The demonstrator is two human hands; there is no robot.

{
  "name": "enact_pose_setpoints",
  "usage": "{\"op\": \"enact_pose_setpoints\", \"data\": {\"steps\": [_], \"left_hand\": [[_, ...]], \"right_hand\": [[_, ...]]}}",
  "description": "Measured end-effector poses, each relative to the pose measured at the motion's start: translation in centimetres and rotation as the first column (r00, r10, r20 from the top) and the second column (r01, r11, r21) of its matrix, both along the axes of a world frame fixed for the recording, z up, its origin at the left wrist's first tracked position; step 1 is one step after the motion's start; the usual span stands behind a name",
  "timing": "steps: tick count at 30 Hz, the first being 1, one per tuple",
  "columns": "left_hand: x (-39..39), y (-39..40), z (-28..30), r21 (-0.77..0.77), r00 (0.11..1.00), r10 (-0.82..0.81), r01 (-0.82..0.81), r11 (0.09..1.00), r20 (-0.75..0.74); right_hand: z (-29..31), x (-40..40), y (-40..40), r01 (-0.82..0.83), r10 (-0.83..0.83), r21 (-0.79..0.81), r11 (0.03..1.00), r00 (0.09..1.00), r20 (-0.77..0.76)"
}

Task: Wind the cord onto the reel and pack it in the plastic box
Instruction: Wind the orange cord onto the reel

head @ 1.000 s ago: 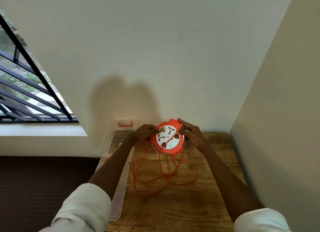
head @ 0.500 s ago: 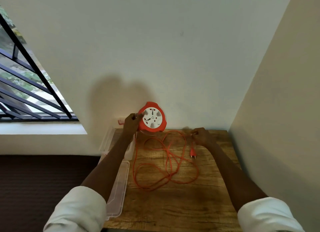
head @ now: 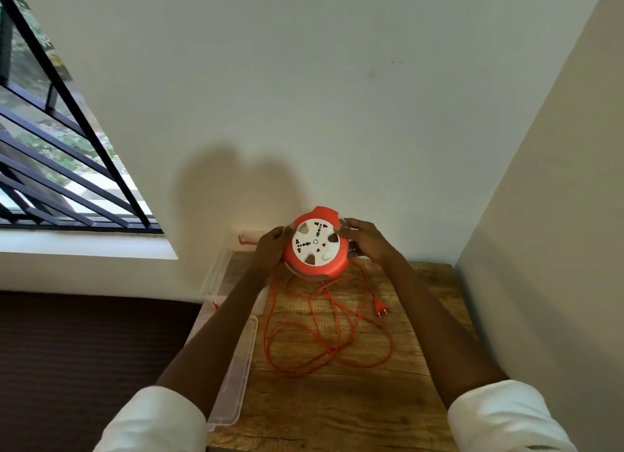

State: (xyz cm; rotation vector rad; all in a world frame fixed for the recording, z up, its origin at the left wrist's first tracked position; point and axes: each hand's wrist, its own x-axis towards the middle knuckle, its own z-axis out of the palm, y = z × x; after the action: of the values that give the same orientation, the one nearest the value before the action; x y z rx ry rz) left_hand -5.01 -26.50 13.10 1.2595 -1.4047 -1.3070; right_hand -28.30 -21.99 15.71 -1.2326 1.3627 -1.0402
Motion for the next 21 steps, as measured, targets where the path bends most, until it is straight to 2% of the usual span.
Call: {"op": "enact_pose_setpoints", "data": {"steps": [2,4,5,7,8,9,11,12,14,16,21], "left_hand": [[-0.6,1.1,-0.4,-0.112,0.972,0.220,-0.211,0.971,0.079],[-1.1,3.0,-0.6,-0.284,0.899,0.419,-0.372,0.884,0.130],[-1.3,3.8,-0.8,-0.356,0.899,0.410,-0.337,0.872,0.154],[-1.7,4.7,-1.9,-0.377,0.923,0.264,-0.148,0.914,0.278],[-1.9,4.8,-2.5,-0.325,0.929,0.179,-0.069,0.943,0.324],[-2.2,4.8,-3.0,-0.236,0.947,0.097,-0.022,0.971,0.308],[-2.8,4.2,-3.7,-0.019,0.990,-0.030,0.033,0.999,0.140],[-3.1,4.0,-3.7,0.039,0.998,-0.053,0.051,0.998,0.041],[-3.6,3.8,-3.3,0.085,0.981,-0.015,0.032,0.996,-0.194],[-3.8,3.8,-2.2,0.131,0.914,0.055,-0.003,0.991,-0.401],[-4.4,3.8,-1.8,0.229,0.835,0.084,0.052,0.972,-0.544]], "right_hand": [[-0.2,-0.4,-0.5,0.038,-0.038,0.003,0.999,0.998,-0.040],[-0.6,-0.8,-0.8,0.105,-0.105,0.005,0.994,0.993,-0.063],[-0.8,-1.0,-1.0,0.148,-0.147,0.007,0.989,0.988,-0.054],[-1.2,-1.4,-1.0,0.225,-0.224,0.017,0.974,0.974,-0.010],[-1.4,-1.6,-1.1,0.246,-0.246,0.023,0.969,0.969,0.022],[-1.5,-1.7,-0.9,0.254,-0.255,0.026,0.967,0.965,0.060],[-1.6,-1.7,-0.4,0.242,-0.243,0.025,0.970,0.959,0.144],[-1.6,-1.7,-0.1,0.230,-0.230,0.022,0.973,0.958,0.173],[-1.4,-1.6,0.5,0.202,-0.200,0.007,0.979,0.961,0.190],[-1.1,-1.7,1.0,0.183,-0.181,0.004,0.983,0.966,0.184],[-0.4,-2.4,1.5,0.177,-0.174,-0.040,0.983,0.983,0.059]]}}
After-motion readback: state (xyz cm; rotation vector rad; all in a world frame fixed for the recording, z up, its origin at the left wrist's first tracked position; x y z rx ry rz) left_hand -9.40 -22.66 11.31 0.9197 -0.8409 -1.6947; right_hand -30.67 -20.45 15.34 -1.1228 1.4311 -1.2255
